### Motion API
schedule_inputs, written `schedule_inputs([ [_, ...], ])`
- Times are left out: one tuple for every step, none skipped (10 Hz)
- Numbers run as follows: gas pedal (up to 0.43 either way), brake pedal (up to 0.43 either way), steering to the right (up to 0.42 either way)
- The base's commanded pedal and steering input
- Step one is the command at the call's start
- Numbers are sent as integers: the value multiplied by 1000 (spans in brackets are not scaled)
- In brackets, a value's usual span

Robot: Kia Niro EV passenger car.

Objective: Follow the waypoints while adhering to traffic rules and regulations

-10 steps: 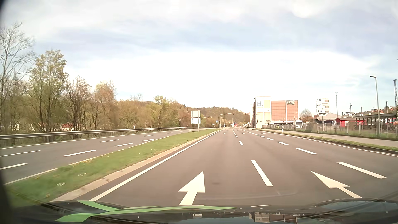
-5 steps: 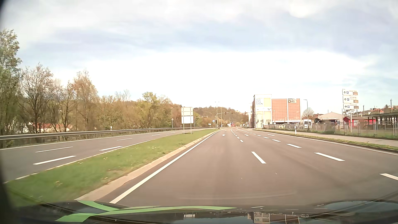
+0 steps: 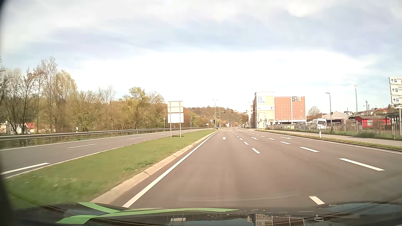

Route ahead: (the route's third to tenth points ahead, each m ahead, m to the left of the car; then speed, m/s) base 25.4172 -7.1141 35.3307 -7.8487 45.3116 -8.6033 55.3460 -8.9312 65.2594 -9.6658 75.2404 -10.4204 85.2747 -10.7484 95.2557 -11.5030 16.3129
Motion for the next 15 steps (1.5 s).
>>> schedule_inputs([
  [0,238,10],
  [0,250,9],
  [0,250,9],
  [0,250,9],
  [0,250,9],
  [0,250,8],
  [0,256,8],
  [0,256,8],
  [0,262,8],
  [0,256,8],
  [0,262,6],
  [0,256,4],
  [0,262,4],
  [0,262,3],
  [0,262,3],
])
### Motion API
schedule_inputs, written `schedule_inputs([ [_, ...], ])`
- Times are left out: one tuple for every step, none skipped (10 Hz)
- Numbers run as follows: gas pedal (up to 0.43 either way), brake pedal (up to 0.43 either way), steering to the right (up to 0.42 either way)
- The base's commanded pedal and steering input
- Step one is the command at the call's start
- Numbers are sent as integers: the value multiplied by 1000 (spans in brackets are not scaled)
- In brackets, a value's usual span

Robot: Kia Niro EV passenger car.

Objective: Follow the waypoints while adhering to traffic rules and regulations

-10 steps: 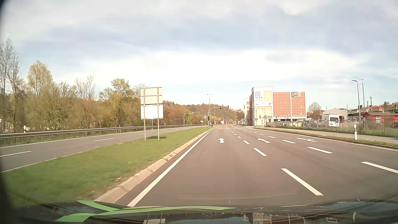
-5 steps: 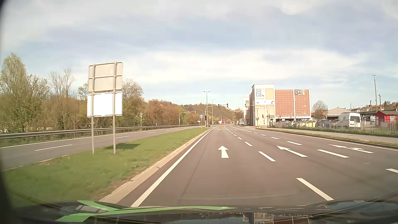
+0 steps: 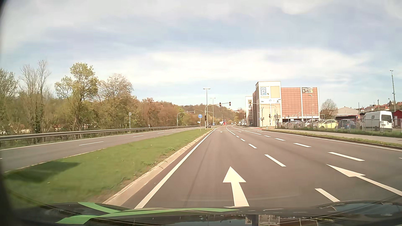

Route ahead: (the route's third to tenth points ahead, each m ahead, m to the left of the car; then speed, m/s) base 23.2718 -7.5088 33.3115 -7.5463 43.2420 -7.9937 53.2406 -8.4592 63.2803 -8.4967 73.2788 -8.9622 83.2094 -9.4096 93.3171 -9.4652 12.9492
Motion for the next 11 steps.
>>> schedule_inputs([
  [0,256,3],
  [0,256,4],
  [0,262,4],
  [0,256,4],
  [0,256,4],
  [0,256,5],
  [0,262,6],
  [0,262,6],
  [0,256,6],
  [0,256,6],
  [0,256,6],
])
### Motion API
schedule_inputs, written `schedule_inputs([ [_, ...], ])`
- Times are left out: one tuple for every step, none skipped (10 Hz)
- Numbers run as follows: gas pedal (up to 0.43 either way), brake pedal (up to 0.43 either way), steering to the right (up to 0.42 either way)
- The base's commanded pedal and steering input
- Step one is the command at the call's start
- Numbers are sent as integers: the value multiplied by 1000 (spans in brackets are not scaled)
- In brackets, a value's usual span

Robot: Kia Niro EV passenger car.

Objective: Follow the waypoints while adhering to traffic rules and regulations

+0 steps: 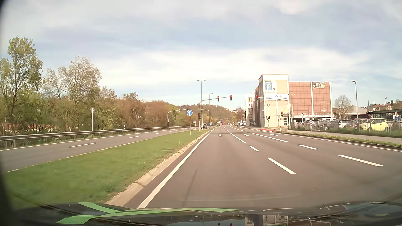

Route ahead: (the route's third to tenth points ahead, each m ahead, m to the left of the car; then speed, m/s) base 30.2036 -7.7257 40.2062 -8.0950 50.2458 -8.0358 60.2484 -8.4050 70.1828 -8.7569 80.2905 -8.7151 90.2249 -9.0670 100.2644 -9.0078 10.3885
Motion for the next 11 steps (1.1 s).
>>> schedule_inputs([
  [0,256,5],
  [0,256,5],
  [0,256,5],
  [0,256,5],
  [0,256,4],
  [0,256,4],
  [0,256,4],
  [0,256,3],
  [0,256,3],
  [0,256,3],
  [0,256,3],
])
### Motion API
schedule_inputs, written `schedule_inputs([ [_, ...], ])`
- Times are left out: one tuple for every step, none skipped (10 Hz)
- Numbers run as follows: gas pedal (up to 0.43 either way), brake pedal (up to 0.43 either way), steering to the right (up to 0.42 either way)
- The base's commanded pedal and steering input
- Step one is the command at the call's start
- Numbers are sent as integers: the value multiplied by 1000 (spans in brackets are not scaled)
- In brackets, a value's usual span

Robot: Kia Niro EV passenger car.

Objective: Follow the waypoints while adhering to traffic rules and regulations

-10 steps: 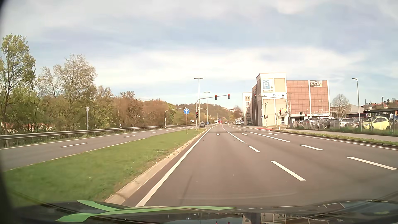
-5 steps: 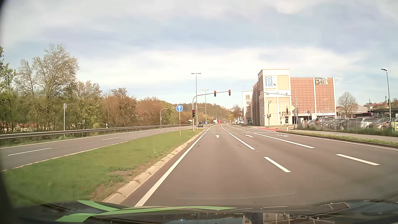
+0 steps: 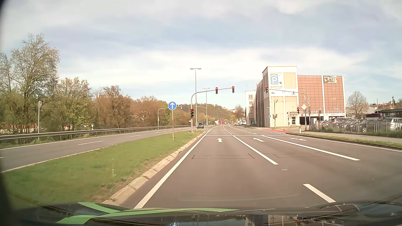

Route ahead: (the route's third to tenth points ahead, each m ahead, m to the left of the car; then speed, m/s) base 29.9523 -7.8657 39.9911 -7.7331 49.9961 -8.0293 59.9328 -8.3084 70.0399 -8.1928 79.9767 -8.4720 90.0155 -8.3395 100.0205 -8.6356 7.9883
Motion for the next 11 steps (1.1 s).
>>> schedule_inputs([
  [0,256,3],
  [0,256,2],
  [0,256,2],
  [0,250,2],
  [0,244,2],
  [0,232,1],
  [0,226,-1],
  [0,220,-1],
  [0,220,-1],
  [0,213,-2],
  [0,213,-2],
])
